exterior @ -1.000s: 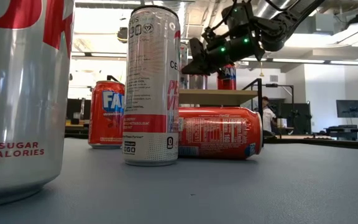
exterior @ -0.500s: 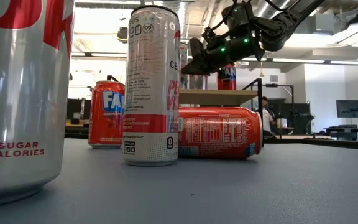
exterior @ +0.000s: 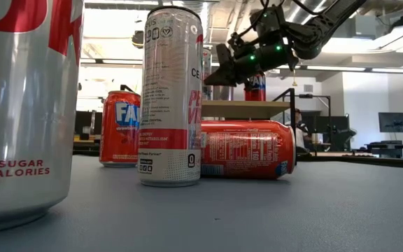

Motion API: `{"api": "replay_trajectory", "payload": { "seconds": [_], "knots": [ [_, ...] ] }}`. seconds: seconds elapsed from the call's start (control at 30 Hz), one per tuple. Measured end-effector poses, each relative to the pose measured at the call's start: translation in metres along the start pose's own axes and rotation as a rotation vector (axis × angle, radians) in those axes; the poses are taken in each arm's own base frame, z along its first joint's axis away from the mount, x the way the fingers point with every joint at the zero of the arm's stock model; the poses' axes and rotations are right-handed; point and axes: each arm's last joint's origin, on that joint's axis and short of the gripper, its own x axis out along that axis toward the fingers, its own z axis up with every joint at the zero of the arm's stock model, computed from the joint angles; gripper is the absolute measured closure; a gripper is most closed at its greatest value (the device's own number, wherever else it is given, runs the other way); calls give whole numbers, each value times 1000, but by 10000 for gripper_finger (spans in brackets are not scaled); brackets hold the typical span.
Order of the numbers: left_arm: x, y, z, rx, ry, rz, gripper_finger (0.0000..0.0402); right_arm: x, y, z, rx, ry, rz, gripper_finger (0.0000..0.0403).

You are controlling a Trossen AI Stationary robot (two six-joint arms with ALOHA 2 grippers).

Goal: Place canned beverage on shelf
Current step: Put the top right pink soda can on the shelf aligned with the other pink soda can

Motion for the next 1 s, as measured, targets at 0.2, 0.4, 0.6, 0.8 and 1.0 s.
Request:
{"api": "replay_trajectory", "payload": {
  "seconds": [0.2, 0.4, 0.6, 0.8, 1.0],
  "knots": [
    [0, 0, 0, -1, 4, -3, 113, 0, -3, 0, 0, 1, -30, 403],
    [0, 0, 0, 6, 3, -3, 113, 0, -7, 1, 2, -5, -40, 403],
    [0, 0, 0, 6, -5, 4, 113, 0, -7, 4, 5, -36, -38, 403],
    [0, 0, 0, 6, -8, 6, 113, 0, -6, 4, 4, -39, -36, 403],
    [0, 0, 0, -5, -7, 6, 113, 0, -1, 1, -15, -9, -25, 403]
  ]
}}
